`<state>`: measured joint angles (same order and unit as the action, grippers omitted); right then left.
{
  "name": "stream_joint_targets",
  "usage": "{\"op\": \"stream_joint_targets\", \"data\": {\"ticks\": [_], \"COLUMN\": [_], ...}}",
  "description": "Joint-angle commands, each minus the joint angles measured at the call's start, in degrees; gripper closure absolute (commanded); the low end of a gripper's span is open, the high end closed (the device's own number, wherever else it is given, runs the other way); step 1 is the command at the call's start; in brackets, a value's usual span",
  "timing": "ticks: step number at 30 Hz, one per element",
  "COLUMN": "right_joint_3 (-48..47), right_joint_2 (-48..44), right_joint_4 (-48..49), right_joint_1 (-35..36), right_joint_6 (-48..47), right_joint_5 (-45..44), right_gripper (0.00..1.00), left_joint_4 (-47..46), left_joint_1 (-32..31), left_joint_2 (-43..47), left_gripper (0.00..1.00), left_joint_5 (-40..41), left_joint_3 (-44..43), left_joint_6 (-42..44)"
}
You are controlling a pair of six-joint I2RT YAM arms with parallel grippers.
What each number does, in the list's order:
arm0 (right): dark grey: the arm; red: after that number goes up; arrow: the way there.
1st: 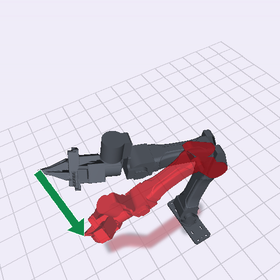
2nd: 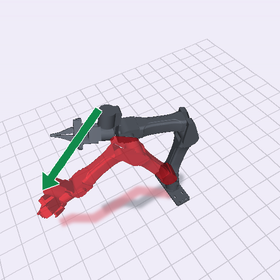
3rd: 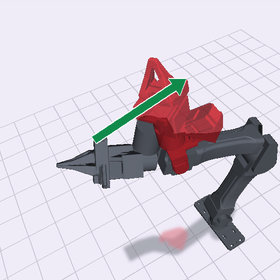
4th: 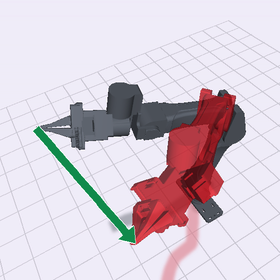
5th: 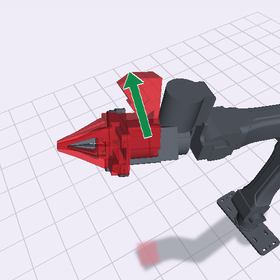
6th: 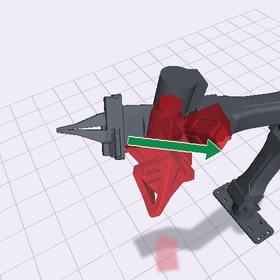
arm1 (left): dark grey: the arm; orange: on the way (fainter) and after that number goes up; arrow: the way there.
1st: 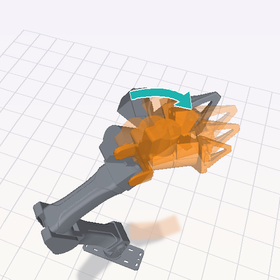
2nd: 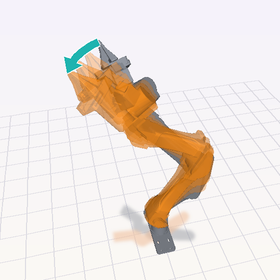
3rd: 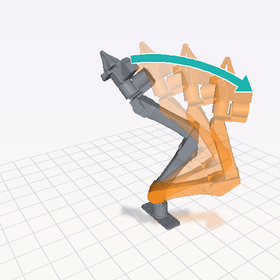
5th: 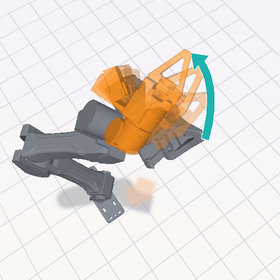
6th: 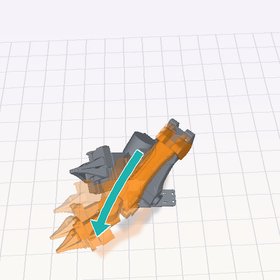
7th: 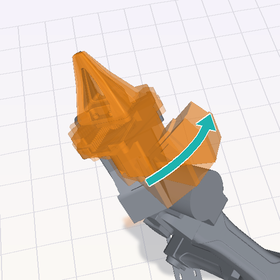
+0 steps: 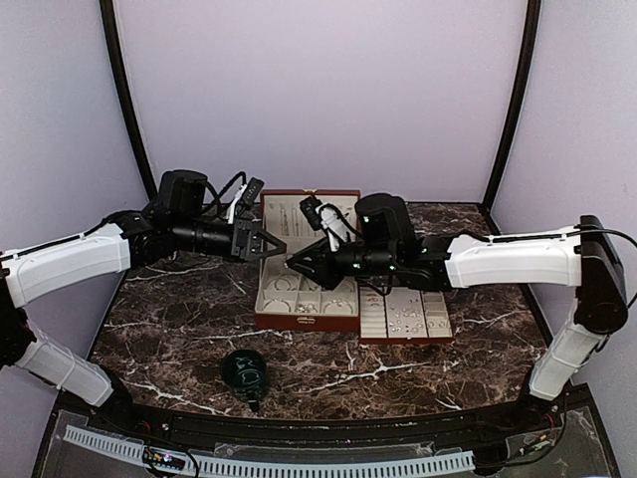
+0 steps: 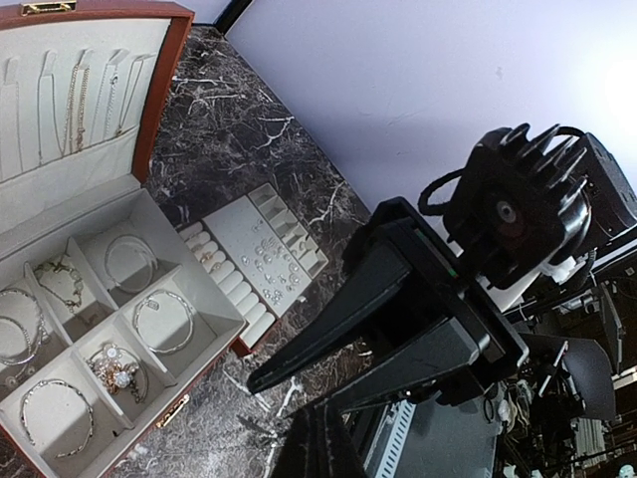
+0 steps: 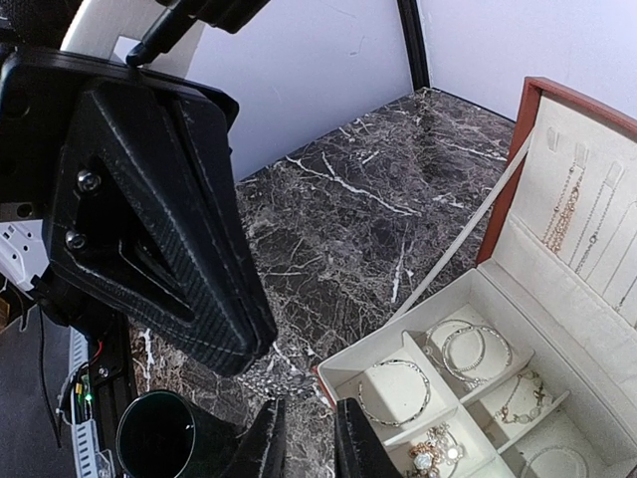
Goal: Organize the mixed jewelry
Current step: Pass from the left arm to the right
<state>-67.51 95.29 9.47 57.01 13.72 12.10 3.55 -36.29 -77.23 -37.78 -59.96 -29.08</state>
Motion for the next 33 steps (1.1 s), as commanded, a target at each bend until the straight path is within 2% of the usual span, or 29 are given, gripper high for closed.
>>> {"op": "stream_joint_targets", "data": {"ticks": [1, 22, 27, 33], "right_joint_3": [-1.77, -2.42, -2.18, 0.47], "right_joint_2": [1.09, 2.52, 2.29, -0.31], "right_joint_4": [2.97, 6.28, 7.0, 8.63], "right_joint_1": [0.36, 0.38, 0.38, 0.28], "right_joint_6": [-0.71, -0.88, -0.56, 0.5], "right_joint_5": [0.98, 2.07, 2.15, -2.78], "right_gripper": [0.83, 0.87, 1.0, 1.0], "left_joint_4": [1.08, 0.42, 0.89, 1.66], "left_joint_1": [-0.4, -0.43, -0.4, -0.44], "left_joint_2": [1.73, 1.38, 1.63, 2.79], "left_gripper": [1.0, 1.0, 1.0, 1.0], "left_joint_5": [-1.63, -2.72, -1.61, 1.1], "left_joint_3": [-1.24, -1.05, -0.94, -0.31], "left_joint_6": [0.6, 0.13, 0.61, 1.7]}}
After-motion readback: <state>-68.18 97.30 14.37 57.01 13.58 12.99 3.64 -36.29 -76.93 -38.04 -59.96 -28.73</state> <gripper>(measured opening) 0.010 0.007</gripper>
